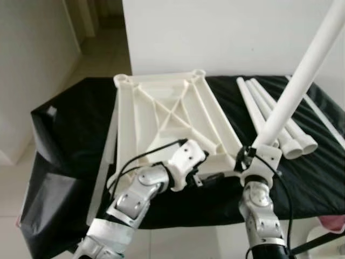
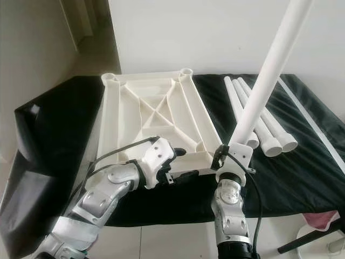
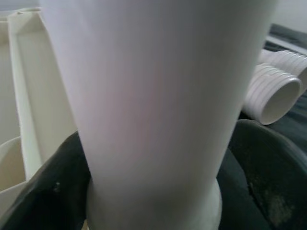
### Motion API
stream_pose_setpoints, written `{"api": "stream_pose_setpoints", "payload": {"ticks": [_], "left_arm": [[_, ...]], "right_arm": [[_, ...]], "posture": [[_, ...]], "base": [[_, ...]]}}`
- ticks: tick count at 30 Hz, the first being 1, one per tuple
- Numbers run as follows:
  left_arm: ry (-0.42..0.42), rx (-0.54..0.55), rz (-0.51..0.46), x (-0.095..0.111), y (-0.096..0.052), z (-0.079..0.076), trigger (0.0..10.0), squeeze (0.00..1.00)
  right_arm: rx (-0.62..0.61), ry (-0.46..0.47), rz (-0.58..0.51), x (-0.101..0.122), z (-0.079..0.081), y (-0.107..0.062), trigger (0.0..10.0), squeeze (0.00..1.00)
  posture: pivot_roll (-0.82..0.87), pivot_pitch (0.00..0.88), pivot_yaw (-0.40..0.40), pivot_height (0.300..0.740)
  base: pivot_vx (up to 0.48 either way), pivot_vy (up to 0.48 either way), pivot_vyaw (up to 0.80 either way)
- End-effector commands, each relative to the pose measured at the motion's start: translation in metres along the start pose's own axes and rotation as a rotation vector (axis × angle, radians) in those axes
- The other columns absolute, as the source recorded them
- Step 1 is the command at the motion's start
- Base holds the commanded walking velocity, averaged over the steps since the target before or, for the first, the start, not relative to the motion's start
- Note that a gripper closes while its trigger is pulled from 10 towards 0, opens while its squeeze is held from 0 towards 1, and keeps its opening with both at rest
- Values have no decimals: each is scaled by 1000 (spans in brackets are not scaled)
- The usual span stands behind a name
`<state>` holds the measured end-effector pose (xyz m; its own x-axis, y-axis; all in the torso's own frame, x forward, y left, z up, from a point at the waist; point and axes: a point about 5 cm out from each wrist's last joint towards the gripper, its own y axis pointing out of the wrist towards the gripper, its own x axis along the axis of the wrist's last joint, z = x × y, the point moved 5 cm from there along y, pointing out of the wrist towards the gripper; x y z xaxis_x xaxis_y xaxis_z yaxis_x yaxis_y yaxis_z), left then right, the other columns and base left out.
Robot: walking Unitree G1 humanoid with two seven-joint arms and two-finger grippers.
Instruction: Building children table
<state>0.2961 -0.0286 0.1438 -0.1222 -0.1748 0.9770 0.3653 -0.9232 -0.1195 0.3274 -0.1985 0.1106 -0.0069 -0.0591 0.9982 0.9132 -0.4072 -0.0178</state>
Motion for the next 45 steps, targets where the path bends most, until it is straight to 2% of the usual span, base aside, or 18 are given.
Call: {"api": "stream_pose_setpoints", "payload": {"ticks": [1,4,5,8,9,10,13,15,19,21,24,30,31,32,33,34,45], "left_arm": [[8,32,8,-1,-1,4,10000,0],[8,36,10,-2,-2,5,10000,0],[8,38,11,-2,-3,6,10000,0],[7,39,11,-2,-3,6,10000,0],[7,39,11,-2,-3,6,10000,0],[7,39,11,-2,-3,6,10000,0],[8,32,12,-2,-2,5,10000,0],[8,32,12,-2,-2,5,10000,0],[9,25,14,-2,-2,4,10000,0],[9,25,14,-2,-2,4,10000,0],[11,24,12,-1,-1,5,10000,0],[10,23,10,-1,-1,4,10000,0],[11,24,10,0,-1,4,10000,0],[12,24,10,0,-1,5,10000,0],[12,25,10,0,-1,5,10000,0],[12,27,9,0,-1,5,10000,0],[9,34,8,0,-3,5,10000,0]], "right_arm": [[9,7,29,-8,-3,-2,10000,1000],[89,5,3,-2,1,-2,10000,1000],[114,6,-5,0,1,-1,10000,678],[128,6,-11,1,1,-1,10000,678],[141,0,-16,2,1,-1,10000,0],[141,0,-16,2,1,-1,10000,0],[261,-42,-55,12,-4,7,10000,0],[261,-42,-55,12,-4,7,10000,0],[368,-79,-86,24,-6,15,10000,0],[368,-79,-86,24,-6,15,10000,0],[461,-108,-121,35,-4,19,10000,0],[542,-144,-107,33,2,20,10000,0],[547,-147,-107,32,2,20,4863,0],[551,-149,-108,31,3,20,4863,0],[551,-148,-107,30,3,20,3804,0],[554,-147,-95,27,3,19,0,0],[614,-137,-46,11,5,13,0,0]], "posture": [[47,0,-29,740],[49,0,-29,740],[49,0,-29,740],[49,0,-29,740],[49,0,-29,740],[49,0,-29,740],[39,0,-18,740],[39,0,-18,740],[36,0,-16,740],[36,0,-16,740],[33,0,-16,740],[37,0,-19,740],[39,0,-20,740],[39,0,-20,740],[39,0,-20,740],[44,0,-22,740],[48,0,-24,740]], "base": [[0,0,0],[0,0,0],[0,0,0],[0,0,0],[0,0,0],[0,0,0],[0,0,0],[0,0,0],[0,0,0],[0,0,0],[0,0,0],[0,0,0],[0,0,0],[0,0,0],[0,0,0],[0,0,0],[0,0,0]]}}
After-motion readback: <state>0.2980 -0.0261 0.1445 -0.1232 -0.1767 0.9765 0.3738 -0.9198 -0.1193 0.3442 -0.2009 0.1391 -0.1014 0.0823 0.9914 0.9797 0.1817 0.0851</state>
